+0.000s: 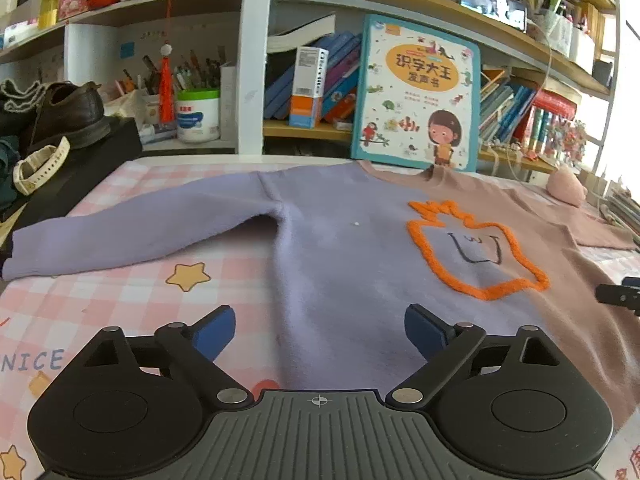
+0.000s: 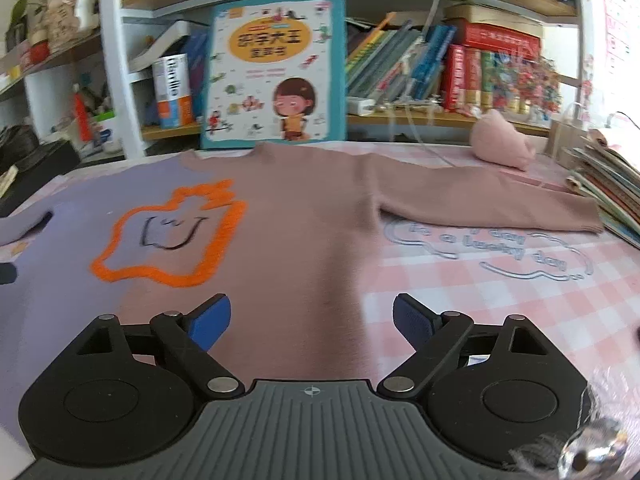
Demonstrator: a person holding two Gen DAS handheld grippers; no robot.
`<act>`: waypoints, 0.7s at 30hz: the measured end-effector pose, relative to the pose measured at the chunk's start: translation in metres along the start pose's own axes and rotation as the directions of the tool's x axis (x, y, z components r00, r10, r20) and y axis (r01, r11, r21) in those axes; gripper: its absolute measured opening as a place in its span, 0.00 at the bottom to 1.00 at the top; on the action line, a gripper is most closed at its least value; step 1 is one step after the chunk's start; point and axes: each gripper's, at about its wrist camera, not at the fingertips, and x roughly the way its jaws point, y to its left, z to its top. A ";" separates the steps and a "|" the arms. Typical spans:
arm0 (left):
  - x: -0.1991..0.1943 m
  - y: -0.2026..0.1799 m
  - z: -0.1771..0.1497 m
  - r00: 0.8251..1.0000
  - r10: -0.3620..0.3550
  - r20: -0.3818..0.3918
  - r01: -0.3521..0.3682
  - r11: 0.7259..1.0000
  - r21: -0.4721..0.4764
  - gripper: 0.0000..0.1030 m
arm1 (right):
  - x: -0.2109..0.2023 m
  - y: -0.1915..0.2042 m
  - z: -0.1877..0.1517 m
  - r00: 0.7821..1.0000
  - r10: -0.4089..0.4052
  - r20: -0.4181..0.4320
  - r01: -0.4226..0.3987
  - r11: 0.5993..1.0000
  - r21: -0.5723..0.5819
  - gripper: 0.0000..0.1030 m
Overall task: Fold clothes
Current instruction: 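Open both tools and release the sweater, then move the left tool to the cuff of the lavender sleeve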
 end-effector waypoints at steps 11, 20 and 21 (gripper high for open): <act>-0.010 0.000 -0.005 1.000 0.024 0.005 -0.024 1.000 -0.001 0.94 | -0.005 0.029 -0.002 0.998 0.043 0.038 -0.039 0.994 -0.105 0.91; -0.011 0.001 -0.008 0.998 0.057 0.008 -0.057 0.998 0.020 0.94 | 0.001 0.032 0.008 0.995 0.090 0.034 -0.088 0.993 -0.077 0.91; -0.011 0.001 -0.008 0.998 0.062 0.009 -0.062 0.998 0.021 0.94 | 0.002 0.037 0.008 0.994 0.102 0.033 -0.099 0.991 -0.089 0.91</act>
